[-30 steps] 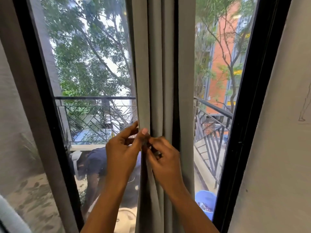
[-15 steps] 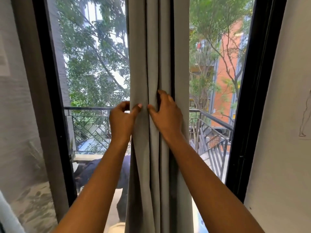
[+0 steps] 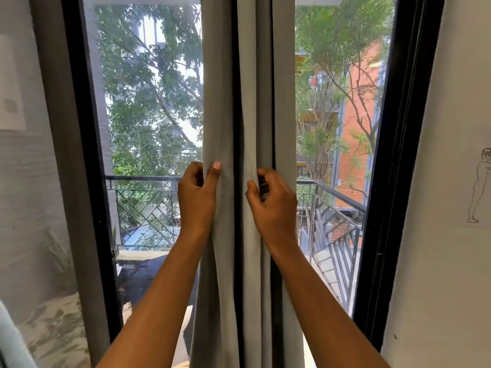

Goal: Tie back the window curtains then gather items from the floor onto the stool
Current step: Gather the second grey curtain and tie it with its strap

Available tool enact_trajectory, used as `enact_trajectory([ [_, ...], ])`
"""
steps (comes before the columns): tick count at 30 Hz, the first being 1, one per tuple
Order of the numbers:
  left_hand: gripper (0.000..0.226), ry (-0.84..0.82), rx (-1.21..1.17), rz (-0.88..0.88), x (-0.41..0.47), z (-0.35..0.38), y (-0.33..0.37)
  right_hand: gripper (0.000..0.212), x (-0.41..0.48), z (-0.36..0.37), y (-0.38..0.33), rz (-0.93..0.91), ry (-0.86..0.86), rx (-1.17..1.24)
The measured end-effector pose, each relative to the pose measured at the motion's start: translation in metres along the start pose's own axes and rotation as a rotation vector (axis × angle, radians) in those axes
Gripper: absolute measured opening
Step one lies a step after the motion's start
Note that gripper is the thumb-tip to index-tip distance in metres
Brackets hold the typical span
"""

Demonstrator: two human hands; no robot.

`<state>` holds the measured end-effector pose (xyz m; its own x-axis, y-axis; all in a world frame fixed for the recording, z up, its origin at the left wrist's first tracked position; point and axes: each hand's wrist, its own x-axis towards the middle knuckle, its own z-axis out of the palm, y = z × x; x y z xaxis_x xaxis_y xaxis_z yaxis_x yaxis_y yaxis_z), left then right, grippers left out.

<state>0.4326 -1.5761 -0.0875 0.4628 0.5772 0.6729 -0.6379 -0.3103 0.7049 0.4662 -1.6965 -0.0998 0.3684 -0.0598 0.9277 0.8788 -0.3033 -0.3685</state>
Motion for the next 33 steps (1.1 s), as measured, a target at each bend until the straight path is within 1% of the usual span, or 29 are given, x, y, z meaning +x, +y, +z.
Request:
enact_trajectory([
  [3,0.011,-0.110,0.037,-0.105,-0.020,-0.001,-0.011,0.015,-0.012,-0.002,0.001,0.032,-0.002,0.093],
  [4,0.008,-0.117,0.068,-0.105,-0.030,-0.003,-0.017,0.014,-0.018,-0.002,0.004,0.044,-0.022,0.097],
  [5,0.012,-0.110,0.110,-0.092,-0.041,-0.007,-0.024,0.015,-0.025,-0.003,0.007,0.064,-0.057,0.085],
  [7,0.018,-0.062,0.206,-0.050,-0.067,-0.018,-0.040,0.019,-0.045,-0.003,0.015,0.136,-0.170,0.059],
  [9,0.021,-0.017,0.278,-0.024,-0.093,-0.029,-0.058,0.022,-0.071,0.000,0.024,0.239,-0.345,0.054],
  [11,0.021,-0.020,0.324,-0.011,-0.119,-0.040,-0.076,0.029,-0.099,0.004,0.031,0.317,-0.501,0.004],
  [13,0.017,-0.020,0.358,0.015,-0.145,-0.052,-0.087,0.033,-0.127,0.004,0.037,0.346,-0.566,-0.039],
  [14,0.016,-0.018,0.332,0.010,-0.157,-0.057,-0.088,0.030,-0.140,0.002,0.036,0.355,-0.548,-0.021],
  [16,0.030,0.012,0.256,-0.022,-0.175,-0.065,-0.088,0.027,-0.164,-0.003,0.033,0.366,-0.436,0.057],
  [18,0.040,0.051,0.250,-0.030,-0.184,-0.069,-0.088,0.032,-0.183,-0.007,0.027,0.374,-0.319,0.119],
  [19,0.040,0.052,0.265,-0.032,-0.186,-0.070,-0.089,0.037,-0.191,-0.007,0.024,0.382,-0.282,0.133],
  [20,0.036,0.042,0.288,-0.020,-0.188,-0.072,-0.089,0.043,-0.197,-0.007,0.020,0.395,-0.266,0.142],
  [22,0.026,0.007,0.343,0.010,-0.189,-0.072,-0.088,0.053,-0.206,-0.005,0.013,0.422,-0.279,0.154],
  [23,0.024,-0.006,0.342,0.010,-0.189,-0.072,-0.087,0.049,-0.207,-0.004,0.011,0.422,-0.289,0.161],
  [26,0.022,-0.038,0.311,-0.025,-0.188,-0.070,-0.085,0.016,-0.206,-0.007,0.010,0.459,-0.260,0.257],
  [27,0.021,-0.043,0.308,-0.031,-0.188,-0.070,-0.085,0.014,-0.206,-0.010,0.011,0.482,-0.243,0.289],
  [28,0.021,-0.039,0.313,-0.036,-0.187,-0.070,-0.086,0.017,-0.205,-0.012,0.012,0.491,-0.227,0.313],
  [30,0.022,-0.039,0.333,-0.042,-0.185,-0.072,-0.088,0.019,-0.206,-0.014,0.013,0.477,-0.209,0.337],
  [33,0.025,-0.122,0.326,-0.052,-0.184,-0.069,-0.088,0.022,-0.209,-0.009,0.014,0.479,-0.232,0.342],
])
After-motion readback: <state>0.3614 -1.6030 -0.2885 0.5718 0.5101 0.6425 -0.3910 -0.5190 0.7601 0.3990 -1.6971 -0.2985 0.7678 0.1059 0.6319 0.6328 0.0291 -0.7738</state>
